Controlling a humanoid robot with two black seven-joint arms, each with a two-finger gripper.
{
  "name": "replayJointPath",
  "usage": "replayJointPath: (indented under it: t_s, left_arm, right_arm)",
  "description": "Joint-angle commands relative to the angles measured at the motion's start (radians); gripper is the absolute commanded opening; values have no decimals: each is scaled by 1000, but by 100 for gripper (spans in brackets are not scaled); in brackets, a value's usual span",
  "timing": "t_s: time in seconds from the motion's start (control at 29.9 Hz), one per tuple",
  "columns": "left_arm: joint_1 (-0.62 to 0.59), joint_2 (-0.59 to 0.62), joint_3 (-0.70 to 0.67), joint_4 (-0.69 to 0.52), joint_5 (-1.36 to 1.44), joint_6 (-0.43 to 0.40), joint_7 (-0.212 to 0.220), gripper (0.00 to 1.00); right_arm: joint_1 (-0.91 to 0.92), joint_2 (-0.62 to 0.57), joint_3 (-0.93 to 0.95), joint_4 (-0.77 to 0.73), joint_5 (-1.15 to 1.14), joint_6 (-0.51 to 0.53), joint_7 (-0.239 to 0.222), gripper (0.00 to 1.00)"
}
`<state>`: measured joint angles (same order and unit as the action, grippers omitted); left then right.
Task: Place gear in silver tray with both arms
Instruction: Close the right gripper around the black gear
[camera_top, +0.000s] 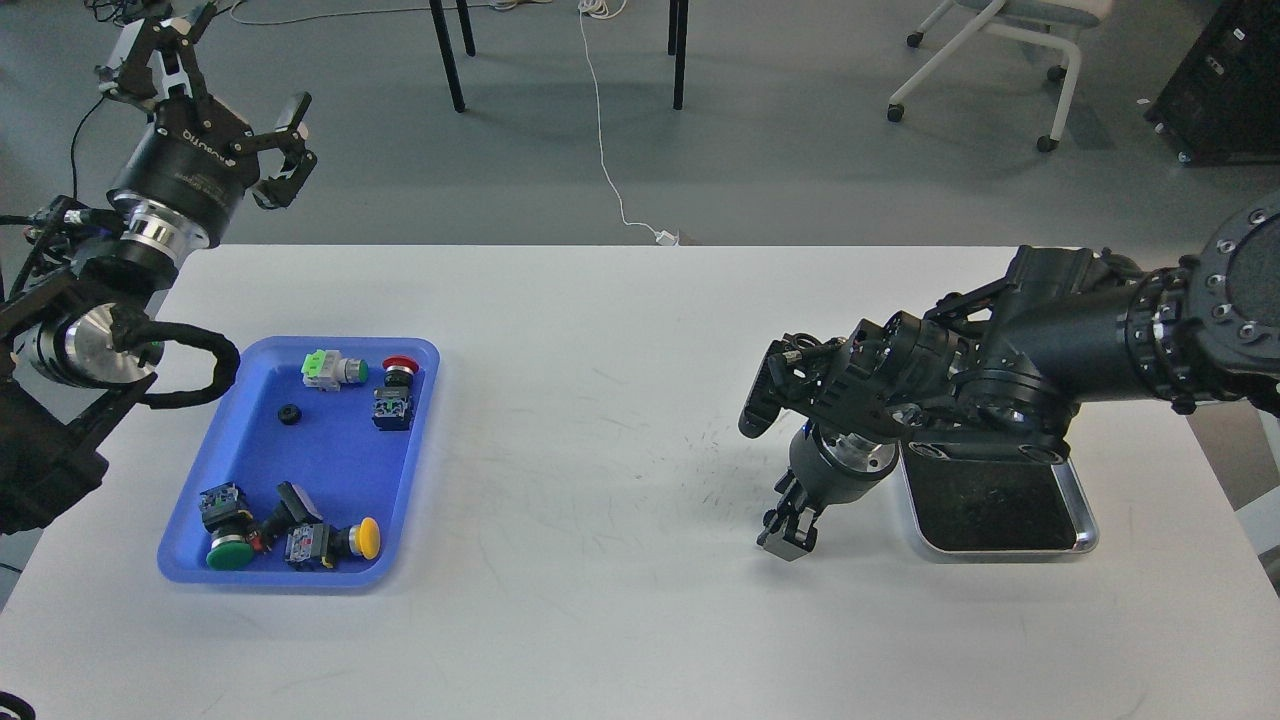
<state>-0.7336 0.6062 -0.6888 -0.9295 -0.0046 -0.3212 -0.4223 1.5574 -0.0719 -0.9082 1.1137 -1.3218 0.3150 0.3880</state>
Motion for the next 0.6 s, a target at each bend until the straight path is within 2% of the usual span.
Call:
replayJointPath:
  t_s: [0.0,0.27,0.47,0.57]
  left_arm:
    - [0,1,0,0,0,1,0,98]
    - [0,7,0,0,0,-1,0,98]
    - [0,7,0,0,0,1,-1,98]
    - [0,9,0,0,0,1,-1,98]
  right_arm:
    - [0,1,0,0,1,0,-1,54]
    - [0,6,0,1,1,-7,-1,41]
    - [0,7,-1,1,-1,-7,-5,24]
    - [0,7,-1,1,-1,-7,-5,12]
